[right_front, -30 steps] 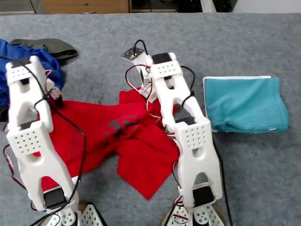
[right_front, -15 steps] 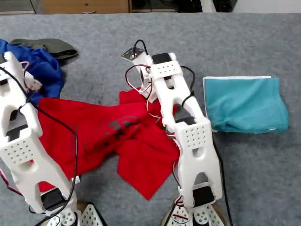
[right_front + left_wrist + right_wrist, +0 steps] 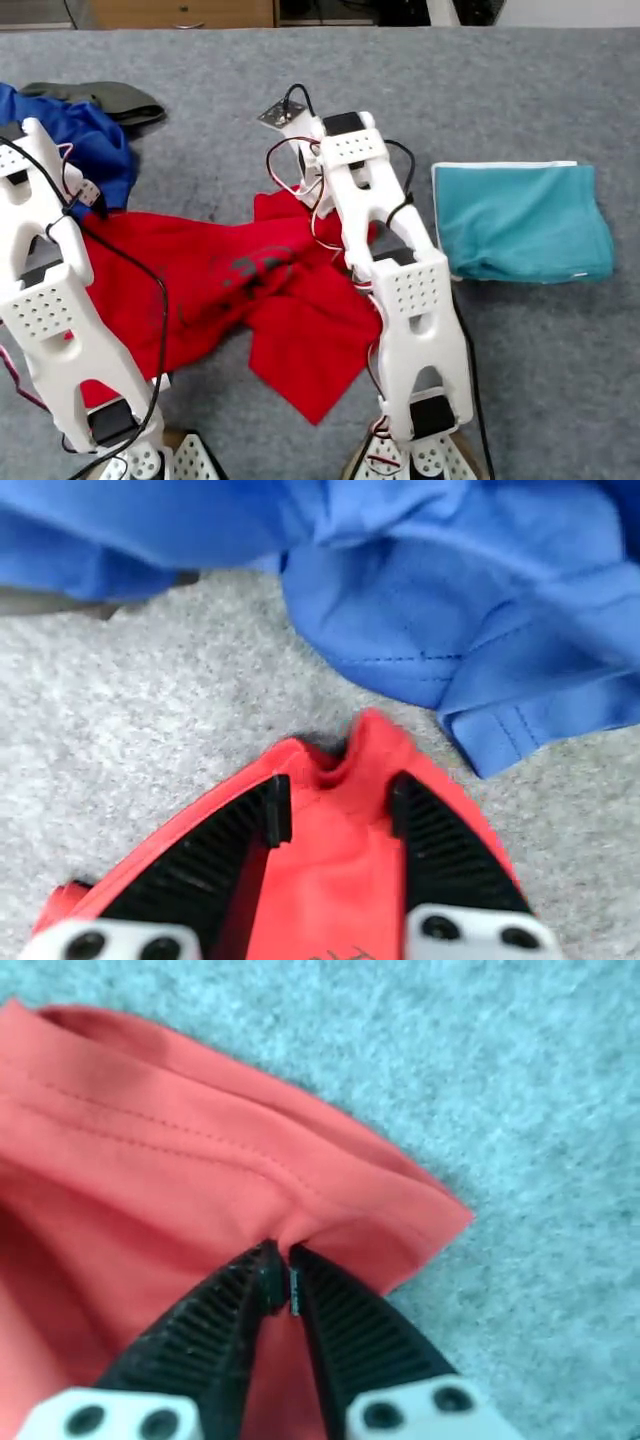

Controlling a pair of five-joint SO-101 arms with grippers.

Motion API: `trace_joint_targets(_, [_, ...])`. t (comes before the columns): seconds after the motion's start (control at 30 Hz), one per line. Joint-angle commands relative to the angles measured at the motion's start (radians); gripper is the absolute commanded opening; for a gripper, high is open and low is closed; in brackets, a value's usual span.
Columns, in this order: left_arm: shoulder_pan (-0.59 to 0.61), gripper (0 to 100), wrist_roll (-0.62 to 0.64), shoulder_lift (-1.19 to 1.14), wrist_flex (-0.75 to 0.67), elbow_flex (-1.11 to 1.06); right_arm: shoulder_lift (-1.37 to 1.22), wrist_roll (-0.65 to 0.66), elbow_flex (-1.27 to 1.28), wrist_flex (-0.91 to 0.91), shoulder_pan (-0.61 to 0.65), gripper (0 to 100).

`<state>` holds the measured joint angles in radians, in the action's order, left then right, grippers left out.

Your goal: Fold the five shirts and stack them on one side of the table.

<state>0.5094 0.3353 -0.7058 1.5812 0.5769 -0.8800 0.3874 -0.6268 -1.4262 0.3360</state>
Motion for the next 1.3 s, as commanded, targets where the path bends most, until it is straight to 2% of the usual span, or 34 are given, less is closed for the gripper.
trace_joint_targets(0.0, [-0.012,10,0.005,0.012,0.002,-0.008,0.035,0.006,-0.001,0.028,-0.005,0.9])
trace_joint_targets(0.3, [-0.011,9,0.005,0.022,-0.146,-0.272,0.035,0.035,0.001,0.025,-0.005,0.9])
trace_joint_targets(0.43, [-0.006,10,0.0,0.022,-0.14,-0.235,0.035,0.035,0.001,0.025,-0.005,0.9])
trace_joint_targets(0.57, [-0.005,18,-0.031,0.039,-0.081,-0.175,0.035,0.035,0.001,0.025,-0.005,0.9])
trace_joint_targets(1.03, [0.098,19,-0.138,0.262,-0.014,-0.203,0.035,0.04,0.001,0.026,-0.005,0.9])
trace_joint_targets(1.27, [0.087,19,-0.138,0.254,-0.17,-0.189,0.035,0.04,0.001,0.026,-0.005,0.9])
